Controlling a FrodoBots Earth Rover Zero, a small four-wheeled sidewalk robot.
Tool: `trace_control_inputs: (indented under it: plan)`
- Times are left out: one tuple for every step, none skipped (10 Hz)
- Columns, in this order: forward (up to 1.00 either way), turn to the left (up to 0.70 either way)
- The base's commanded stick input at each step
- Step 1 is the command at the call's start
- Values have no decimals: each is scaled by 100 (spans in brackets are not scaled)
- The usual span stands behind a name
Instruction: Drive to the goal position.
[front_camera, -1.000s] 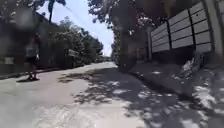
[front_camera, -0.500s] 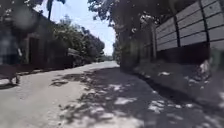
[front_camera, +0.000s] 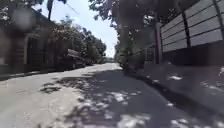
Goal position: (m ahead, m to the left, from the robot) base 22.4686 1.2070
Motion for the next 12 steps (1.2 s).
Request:
trace_control_inputs:
  plan:
    - [100, 0]
    - [100, 0]
    - [100, 0]
    - [100, 0]
    - [100, 0]
    - [100, 0]
    - [100, 0]
    - [100, 0]
    - [100, 0]
    - [100, 0]
    - [100, 0]
    - [100, 0]
